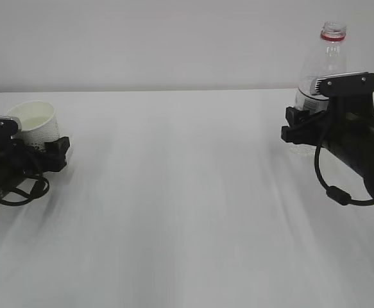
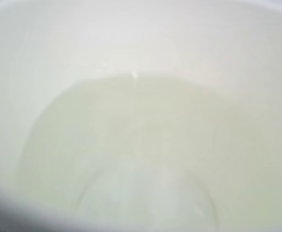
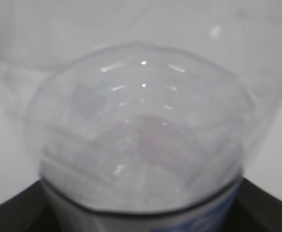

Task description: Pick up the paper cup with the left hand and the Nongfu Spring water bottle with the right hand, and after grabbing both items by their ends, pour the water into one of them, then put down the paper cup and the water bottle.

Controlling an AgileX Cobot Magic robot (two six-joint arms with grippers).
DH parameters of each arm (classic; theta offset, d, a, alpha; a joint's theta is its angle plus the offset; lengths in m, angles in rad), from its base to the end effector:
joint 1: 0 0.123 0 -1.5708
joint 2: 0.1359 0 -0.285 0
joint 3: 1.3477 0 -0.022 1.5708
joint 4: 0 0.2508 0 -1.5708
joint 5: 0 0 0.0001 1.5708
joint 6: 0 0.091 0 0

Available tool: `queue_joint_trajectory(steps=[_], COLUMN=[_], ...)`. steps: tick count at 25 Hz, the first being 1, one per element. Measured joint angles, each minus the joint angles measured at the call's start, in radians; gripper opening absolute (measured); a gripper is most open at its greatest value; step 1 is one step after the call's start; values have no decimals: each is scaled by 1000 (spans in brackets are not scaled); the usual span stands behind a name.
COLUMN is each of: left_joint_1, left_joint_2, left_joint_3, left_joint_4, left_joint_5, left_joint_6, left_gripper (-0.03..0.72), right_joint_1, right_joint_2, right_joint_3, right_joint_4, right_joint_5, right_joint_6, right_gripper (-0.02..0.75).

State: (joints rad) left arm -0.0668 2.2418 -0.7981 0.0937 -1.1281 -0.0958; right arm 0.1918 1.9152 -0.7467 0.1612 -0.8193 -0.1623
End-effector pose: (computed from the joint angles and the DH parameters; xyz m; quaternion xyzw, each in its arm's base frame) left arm 0.3676 -0.0323 0.0590 0.0307 0.7827 -0.0710 0.6175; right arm 0.3516 0.0574 0.1407 -0.0611 0.7925 -0.0043 0.6068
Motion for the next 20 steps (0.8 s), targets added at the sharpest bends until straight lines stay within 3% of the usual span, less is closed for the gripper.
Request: queue_joint_trajectory(steps=[7, 20], left_joint_1=[0, 0], left_joint_2=[0, 0], left_joint_3=[0, 0], left_joint_4=[0, 1], left_joint_5=[-10, -11], left_joint_6=[0, -34], left_gripper=[671, 682], right_joint_1=[0, 0], right_joint_2=[0, 0], right_joint_3=[0, 0], right_joint_4=[0, 0], right_joint_5=[0, 0], right_joint_6=[0, 0], right_gripper=[519, 519])
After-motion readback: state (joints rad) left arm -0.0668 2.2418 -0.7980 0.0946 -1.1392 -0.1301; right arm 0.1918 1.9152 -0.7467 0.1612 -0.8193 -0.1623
